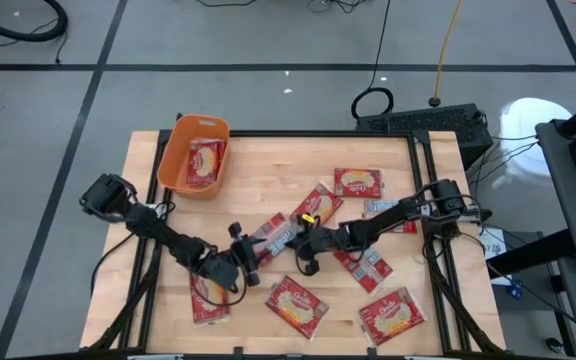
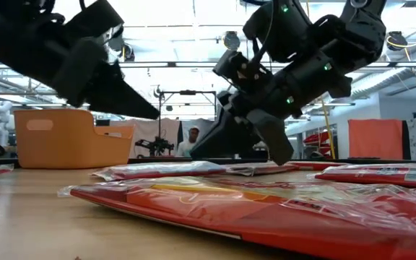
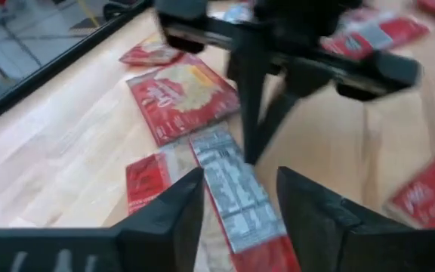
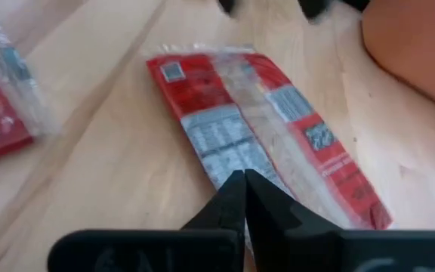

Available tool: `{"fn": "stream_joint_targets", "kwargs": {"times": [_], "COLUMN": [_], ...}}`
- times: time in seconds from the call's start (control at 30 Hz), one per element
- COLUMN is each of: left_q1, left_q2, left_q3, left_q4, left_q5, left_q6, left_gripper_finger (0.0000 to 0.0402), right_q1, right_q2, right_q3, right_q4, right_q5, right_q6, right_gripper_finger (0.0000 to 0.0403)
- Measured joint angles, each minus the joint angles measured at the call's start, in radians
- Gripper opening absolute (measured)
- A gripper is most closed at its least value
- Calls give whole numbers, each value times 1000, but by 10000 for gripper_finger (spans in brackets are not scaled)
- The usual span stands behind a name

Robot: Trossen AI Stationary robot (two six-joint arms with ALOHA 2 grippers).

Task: Sort popcorn bags into baskets
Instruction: Put the red popcorn bag into the orange bin

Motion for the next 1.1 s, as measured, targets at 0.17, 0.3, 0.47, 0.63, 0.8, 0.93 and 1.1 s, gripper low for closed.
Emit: {"fn": "stream_joint_targets", "kwargs": {"times": [0.17,0.3,0.47,0.63,0.8,0.93,1.1], "left_q1": [-37,-42,-42,-34,-31,-32,-27], "left_q2": [0,0,0,0,0,0,0], "left_q3": [0,0,0,0,0,0,0], "left_q4": [-51,-118,-199,-197,-192,-189,-188], "left_q5": [0,2,2,0,-2,-2,-2], "left_q6": [67,16,-52,-60,-91,-110,-105], "left_gripper_finger": [235,274,283,262,241,230,224], "right_q1": [-12,-11,-4,-3,-7,-32,-72], "right_q2": [0,0,-1,14,38,43,44], "right_q3": [0,0,1,1,3,3,3], "right_q4": [-13,-21,-11,-29,-12,-8,-20], "right_q5": [-2,-4,-41,-77,-54,-50,-134], "right_q6": [52,27,-17,-68,-128,-145,-142], "right_gripper_finger": [0,1,43,127,197,208,157]}}
